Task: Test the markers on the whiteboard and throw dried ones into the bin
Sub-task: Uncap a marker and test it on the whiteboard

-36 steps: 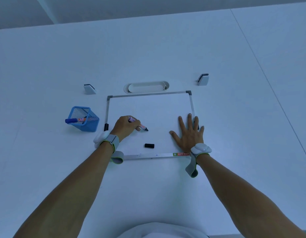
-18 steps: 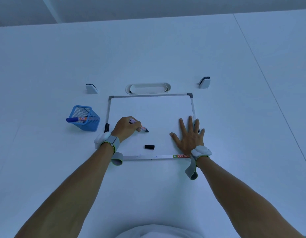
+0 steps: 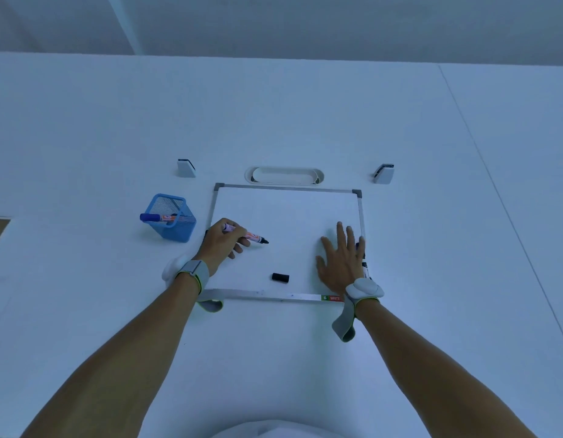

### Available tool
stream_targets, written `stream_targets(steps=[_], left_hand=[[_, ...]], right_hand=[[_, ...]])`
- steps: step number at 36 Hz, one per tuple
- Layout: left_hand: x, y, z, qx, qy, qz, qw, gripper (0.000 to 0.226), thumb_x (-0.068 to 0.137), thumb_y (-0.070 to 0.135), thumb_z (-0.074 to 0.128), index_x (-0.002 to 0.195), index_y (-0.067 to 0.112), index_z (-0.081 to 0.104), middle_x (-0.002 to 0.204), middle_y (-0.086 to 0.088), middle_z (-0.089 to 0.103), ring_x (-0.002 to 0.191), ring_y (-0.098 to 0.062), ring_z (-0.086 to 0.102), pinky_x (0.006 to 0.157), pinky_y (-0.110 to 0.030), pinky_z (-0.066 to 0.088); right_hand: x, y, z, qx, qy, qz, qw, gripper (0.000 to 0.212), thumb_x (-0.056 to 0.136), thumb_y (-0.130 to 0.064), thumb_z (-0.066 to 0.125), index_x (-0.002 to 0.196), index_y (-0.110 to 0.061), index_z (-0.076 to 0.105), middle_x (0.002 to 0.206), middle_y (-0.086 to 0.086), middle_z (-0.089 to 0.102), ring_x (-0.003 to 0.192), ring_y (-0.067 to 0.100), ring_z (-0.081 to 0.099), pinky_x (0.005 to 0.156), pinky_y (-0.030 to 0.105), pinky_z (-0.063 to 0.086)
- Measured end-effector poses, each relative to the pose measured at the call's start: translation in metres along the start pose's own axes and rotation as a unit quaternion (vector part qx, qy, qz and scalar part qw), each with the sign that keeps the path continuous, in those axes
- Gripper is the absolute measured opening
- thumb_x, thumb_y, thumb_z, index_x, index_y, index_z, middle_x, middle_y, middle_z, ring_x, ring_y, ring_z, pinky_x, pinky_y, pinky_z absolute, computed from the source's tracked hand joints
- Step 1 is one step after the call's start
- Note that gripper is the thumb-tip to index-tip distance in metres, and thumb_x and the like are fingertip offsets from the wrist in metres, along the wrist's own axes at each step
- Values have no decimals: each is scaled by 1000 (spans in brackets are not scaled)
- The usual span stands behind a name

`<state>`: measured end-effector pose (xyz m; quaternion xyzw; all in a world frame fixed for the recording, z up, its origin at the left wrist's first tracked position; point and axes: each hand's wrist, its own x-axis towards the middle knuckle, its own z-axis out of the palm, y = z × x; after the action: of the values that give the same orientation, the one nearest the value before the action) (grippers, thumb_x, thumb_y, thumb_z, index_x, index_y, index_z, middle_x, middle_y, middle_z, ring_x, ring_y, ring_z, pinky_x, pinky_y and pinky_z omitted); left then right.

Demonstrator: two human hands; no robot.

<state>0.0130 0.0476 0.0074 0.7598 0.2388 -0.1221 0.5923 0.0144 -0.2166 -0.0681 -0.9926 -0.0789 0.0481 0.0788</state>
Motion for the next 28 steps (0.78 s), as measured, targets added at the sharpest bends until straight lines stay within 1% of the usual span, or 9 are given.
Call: stream_targets(steps=[2, 5, 9, 13, 17, 20, 23, 26, 28], left_hand=[[-2, -1, -4, -8, 2, 0, 1000, 9, 84, 14, 58, 90, 7, 58, 75, -13, 68, 57, -21, 54, 49, -26, 42], [-7, -3, -10, -12, 4, 3, 1000, 6, 82, 13, 60, 85, 8, 59, 75, -14, 69, 59, -22, 55, 49, -25, 43], [-13, -6, -17, -26, 12, 10, 1000, 4, 81, 10, 60, 78, 9, 59, 73, -16, 69, 56, -21, 56, 47, -24, 43], [-18, -10, -22, -63, 10, 11, 998, 6, 80, 5, 60, 75, 7, 58, 73, -21, 68, 55, -24, 56, 52, -28, 45], [-21, -13, -23, -97, 4, 6, 995, 10, 80, 2, 60, 71, 5, 55, 71, -24, 66, 59, -28, 57, 55, -29, 51], [-25, -13, -19, -112, -21, 17, 993, 15, 82, 1, 60, 70, 5, 53, 74, -26, 66, 62, -29, 58, 56, -30, 53], [-26, -11, -13, -123, -50, 26, 991, 13, 84, 1, 59, 73, 5, 53, 77, -26, 66, 62, -29, 58, 57, -31, 54], [-27, -5, -6, -124, -72, 38, 989, 3, 86, 1, 57, 86, 1, 60, 72, -21, 65, 59, -25, 57, 55, -28, 53], [-28, -3, -1, -116, -84, 51, 988, 12, 86, -1, 54, 93, 0, 64, 68, -15, 64, 57, -23, 56, 54, -27, 51]], right_hand=[[-1, -14, -3, 74, -33, -35, 996, 41, 84, -38, 46, 112, -14, 64, 133, 16, 54, 124, 39, 48, 102, 49, 32], [-6, -34, -6, 168, -91, -96, 977, 46, 86, -50, 43, 102, -16, 70, 108, 9, 65, 100, 31, 58, 86, 38, 41], [-13, -50, -6, 188, -165, -141, 958, 41, 86, -45, 61, 112, -14, 67, 111, 10, 61, 102, 27, 54, 90, 36, 43], [-14, -52, -4, 222, -195, -119, 948, 27, 88, -20, 62, 111, -6, 66, 108, 15, 59, 101, 30, 56, 81, 27, 40], [-13, -48, -12, 317, -135, -16, 939, 21, 88, -23, 62, 104, -12, 68, 93, 5, 65, 84, 17, 57, 72, 21, 37], [-9, -43, -19, 466, -110, 57, 876, 26, 89, -22, 62, 115, -21, 57, 78, -1, 63, 69, 12, 59, 68, 22, 46], [-2, -39, -29, 594, -99, 86, 794, 35, 94, -9, 54, 127, -18, 53, 80, 9, 63, 75, 24, 64, 82, 31, 55], [2, -39, -40, 704, -82, 127, 694, 18, 93, -3, 55, 110, -6, 61, 81, 16, 64, 73, 26, 64, 77, 31, 59], [4, -39, -43, 739, -62, 153, 653, 10, 90, -4, 60, 100, -5, 57, 83, 17, 68, 69, 23, 68, 70, 28, 59]])
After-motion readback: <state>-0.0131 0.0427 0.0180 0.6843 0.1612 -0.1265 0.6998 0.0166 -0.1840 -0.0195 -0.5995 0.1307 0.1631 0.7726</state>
